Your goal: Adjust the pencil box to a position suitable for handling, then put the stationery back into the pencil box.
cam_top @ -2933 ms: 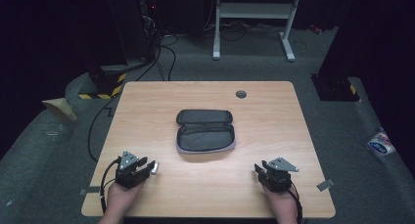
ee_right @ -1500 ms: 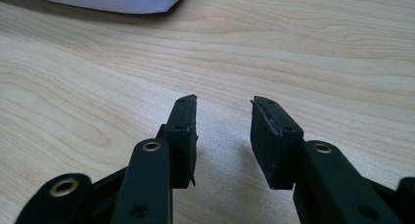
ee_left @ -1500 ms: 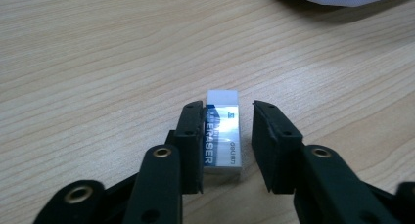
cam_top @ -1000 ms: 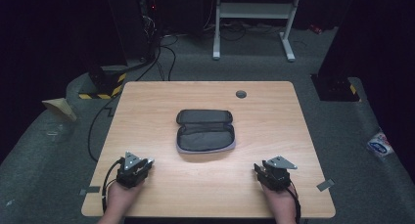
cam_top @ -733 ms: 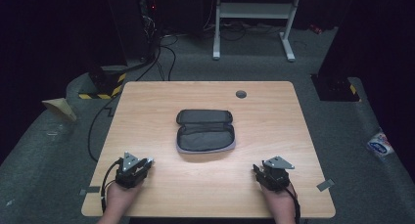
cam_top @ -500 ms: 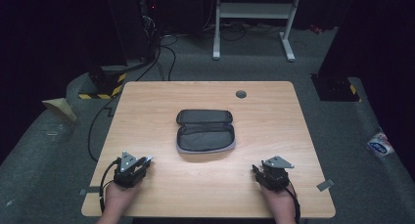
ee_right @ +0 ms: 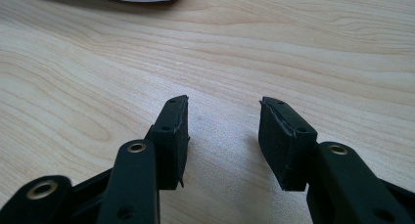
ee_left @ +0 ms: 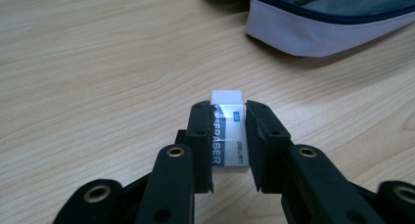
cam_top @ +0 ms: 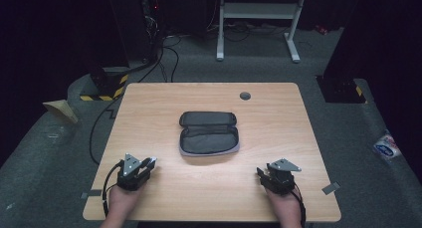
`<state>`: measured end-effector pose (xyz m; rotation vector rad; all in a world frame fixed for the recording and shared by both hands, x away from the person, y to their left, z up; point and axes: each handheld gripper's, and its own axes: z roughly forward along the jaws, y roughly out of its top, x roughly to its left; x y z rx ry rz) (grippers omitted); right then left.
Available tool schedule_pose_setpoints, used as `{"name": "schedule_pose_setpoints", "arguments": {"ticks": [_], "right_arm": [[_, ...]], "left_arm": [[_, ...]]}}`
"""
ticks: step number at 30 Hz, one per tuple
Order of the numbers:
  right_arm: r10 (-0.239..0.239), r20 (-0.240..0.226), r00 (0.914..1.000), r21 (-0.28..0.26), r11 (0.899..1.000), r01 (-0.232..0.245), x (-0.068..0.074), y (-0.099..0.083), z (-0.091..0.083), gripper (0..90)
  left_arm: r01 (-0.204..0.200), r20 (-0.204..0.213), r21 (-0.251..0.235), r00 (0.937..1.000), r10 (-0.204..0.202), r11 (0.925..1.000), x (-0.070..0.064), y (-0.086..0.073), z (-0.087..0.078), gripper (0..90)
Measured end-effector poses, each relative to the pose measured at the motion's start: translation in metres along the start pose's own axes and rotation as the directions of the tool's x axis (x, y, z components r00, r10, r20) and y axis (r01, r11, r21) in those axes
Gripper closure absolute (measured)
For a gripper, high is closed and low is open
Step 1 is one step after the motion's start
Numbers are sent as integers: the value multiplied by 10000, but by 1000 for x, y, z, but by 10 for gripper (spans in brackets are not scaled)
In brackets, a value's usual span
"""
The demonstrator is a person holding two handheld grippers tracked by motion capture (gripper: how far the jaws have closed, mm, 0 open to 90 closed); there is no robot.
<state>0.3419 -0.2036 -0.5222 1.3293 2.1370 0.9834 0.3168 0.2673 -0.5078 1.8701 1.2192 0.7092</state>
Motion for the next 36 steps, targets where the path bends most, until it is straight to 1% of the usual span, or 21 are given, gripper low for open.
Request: {"name": "schedule_pose_setpoints", "arguments": {"ticks": [5,9,11,16,21,25,30,33,34,36], "right_arm": [[-37,-1,10000,-14,10000,37,1,0,0,535],[-75,-42,10000,-12,10000,75,0,0,0,529],[-62,-70,10000,-13,10000,62,0,0,0,523],[67,-64,10000,25,10000,-67,0,0,0,511],[44,-137,9999,-21,10000,-44,-1,0,0,503],[24,-198,9998,-33,10000,-25,-1,0,-1,500],[-128,-307,9994,-7,9999,128,-1,0,0,500],[-174,-337,9993,54,9998,176,0,0,1,500],[-240,-339,9991,64,9997,243,1,1,1,499],[-274,-353,9990,70,9996,277,1,1,1,495]], "left_arm": [[28,43,-130,10000,-28,9999,-1,3,-1,729],[-65,84,-246,9999,67,9997,-5,8,-1,728],[-167,43,-200,9998,168,9997,-7,10,0,729],[72,152,-127,9999,-70,9999,-8,15,5,729],[-52,188,-141,9998,55,9999,-14,21,7,729],[85,232,-309,9997,-78,9995,-18,28,8,729],[63,256,-395,9997,-53,9992,-22,39,8,729],[168,380,-494,9992,-149,9986,-25,47,7,729],[168,380,-494,9992,-149,9986,-25,47,7,729],[88,346,-554,9994,-69,9984,-30,52,8,729]]}}
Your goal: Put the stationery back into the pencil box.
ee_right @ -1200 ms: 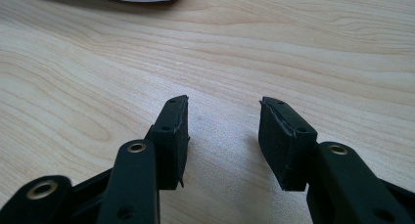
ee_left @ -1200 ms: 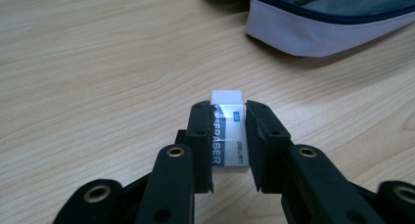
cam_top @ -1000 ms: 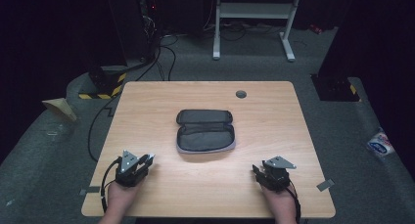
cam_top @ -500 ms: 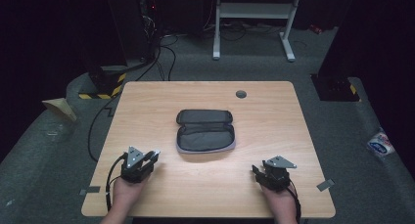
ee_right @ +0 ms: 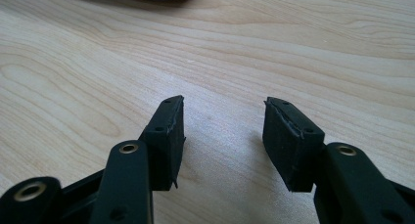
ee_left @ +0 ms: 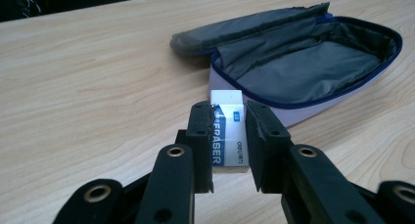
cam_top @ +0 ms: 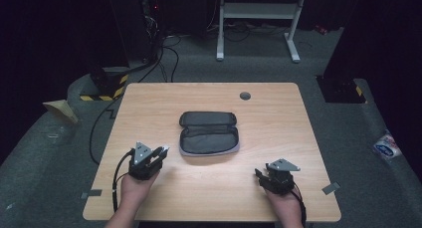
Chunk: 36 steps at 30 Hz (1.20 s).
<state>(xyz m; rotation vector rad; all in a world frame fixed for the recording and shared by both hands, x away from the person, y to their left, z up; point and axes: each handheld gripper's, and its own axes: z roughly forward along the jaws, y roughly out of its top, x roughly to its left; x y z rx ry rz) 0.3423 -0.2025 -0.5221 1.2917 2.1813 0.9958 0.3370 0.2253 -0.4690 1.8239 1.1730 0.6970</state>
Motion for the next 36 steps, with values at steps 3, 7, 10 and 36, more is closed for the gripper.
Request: {"name": "schedule_pose_setpoints", "arguments": {"ticks": [3,7,10,36], "right_arm": [[-31,-66,10000,-78,10000,30,-1,0,0,491],[90,-130,9999,-92,9999,-91,-2,-1,-1,490],[-48,-83,10000,-128,9999,47,-1,-1,-1,489],[85,-204,9998,-146,9999,-88,-2,-2,-2,488]], "left_arm": [[-29,-3,15,10000,29,10000,-3,4,2,729],[0,-7,-41,10000,0,10000,-8,12,5,729],[-71,-39,-74,10000,71,9999,-10,17,7,729],[-121,164,-375,9998,127,9992,-28,48,21,730]]}}
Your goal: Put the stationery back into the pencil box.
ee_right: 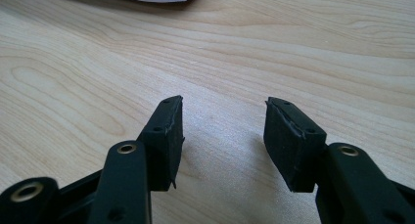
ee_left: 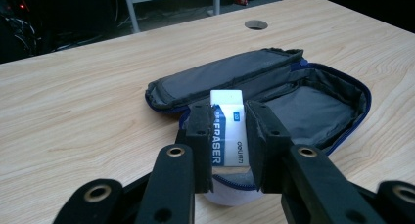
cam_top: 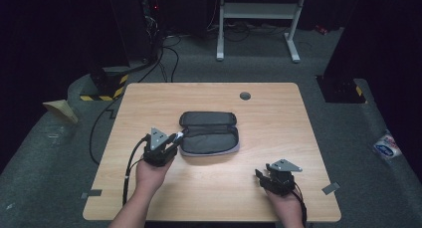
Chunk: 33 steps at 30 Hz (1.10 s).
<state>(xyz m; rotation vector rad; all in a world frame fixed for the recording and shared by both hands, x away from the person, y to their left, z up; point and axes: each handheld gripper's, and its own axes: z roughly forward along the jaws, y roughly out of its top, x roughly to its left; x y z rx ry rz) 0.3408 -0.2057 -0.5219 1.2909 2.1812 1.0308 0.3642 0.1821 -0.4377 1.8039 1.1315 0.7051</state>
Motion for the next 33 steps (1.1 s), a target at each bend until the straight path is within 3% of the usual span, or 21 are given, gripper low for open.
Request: {"name": "schedule_pose_setpoints", "arguments": {"ticks": [33], "right_arm": [[-16,-3,10000,77,10000,16,0,0,1,490]], "left_arm": [[-330,518,302,9982,314,9990,-23,15,29,729]]}}
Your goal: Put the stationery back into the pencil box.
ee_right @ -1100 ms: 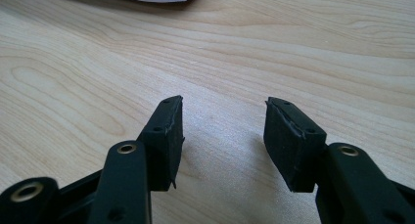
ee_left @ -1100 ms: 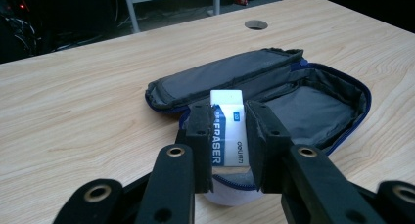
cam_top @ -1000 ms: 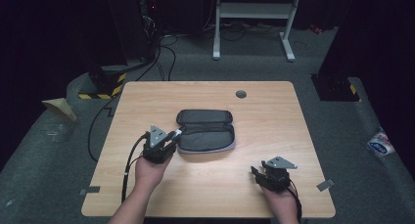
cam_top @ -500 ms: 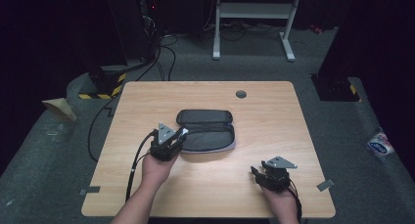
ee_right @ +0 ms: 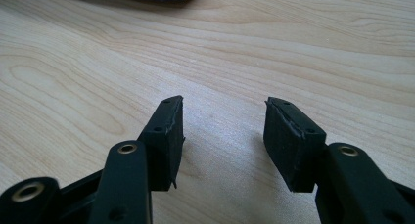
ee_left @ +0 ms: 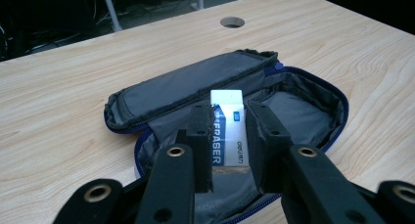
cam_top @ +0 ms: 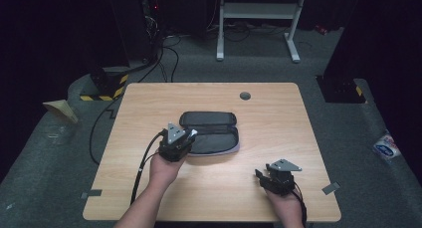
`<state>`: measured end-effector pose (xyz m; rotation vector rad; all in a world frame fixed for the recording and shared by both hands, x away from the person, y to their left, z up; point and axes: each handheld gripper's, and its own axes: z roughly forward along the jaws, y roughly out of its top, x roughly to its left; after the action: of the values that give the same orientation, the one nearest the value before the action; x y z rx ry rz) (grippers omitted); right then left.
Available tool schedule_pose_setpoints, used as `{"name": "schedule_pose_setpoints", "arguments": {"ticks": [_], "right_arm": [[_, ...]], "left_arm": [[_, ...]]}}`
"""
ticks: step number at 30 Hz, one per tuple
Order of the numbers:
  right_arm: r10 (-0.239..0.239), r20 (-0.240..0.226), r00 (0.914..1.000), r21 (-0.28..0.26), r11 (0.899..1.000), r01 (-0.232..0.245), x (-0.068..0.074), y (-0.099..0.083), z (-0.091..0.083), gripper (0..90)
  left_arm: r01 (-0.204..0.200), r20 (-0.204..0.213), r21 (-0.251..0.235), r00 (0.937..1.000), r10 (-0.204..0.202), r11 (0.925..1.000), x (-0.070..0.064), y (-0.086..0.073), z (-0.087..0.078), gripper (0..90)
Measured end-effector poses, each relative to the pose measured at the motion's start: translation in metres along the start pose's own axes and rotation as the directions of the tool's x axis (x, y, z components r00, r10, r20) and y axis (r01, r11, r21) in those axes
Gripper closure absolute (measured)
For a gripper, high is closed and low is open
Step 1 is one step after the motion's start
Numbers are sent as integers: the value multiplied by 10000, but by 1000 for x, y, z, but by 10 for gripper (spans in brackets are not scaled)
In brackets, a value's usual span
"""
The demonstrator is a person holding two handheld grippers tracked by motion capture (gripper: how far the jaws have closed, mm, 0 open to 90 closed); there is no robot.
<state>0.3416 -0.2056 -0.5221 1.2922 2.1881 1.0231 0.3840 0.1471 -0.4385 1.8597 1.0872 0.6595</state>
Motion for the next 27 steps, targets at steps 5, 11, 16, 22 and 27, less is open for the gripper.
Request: {"name": "schedule_pose_setpoints", "arguments": {"ticks": [5,11,16,22,27], "right_arm": [[-1,-8,10000,-13,10000,1,0,0,0,490],[67,-31,10000,-1,10000,-67,0,0,0,490],[-4,-43,10000,10,10000,4,-1,0,0,491],[10,-17,10000,-1,10000,-10,0,0,0,491],[8,3,10000,24,10000,-8,0,0,0,490]], "left_arm": [[-43,-35,152,10000,43,9999,-1,-1,5,729],[-33,-186,488,9998,42,9988,2,-3,10,729],[33,-288,833,9996,-9,9965,5,-9,17,729],[141,-301,1133,9995,-107,9935,9,-14,27,729],[148,-395,1482,9992,-90,9888,11,-17,37,728]]}}
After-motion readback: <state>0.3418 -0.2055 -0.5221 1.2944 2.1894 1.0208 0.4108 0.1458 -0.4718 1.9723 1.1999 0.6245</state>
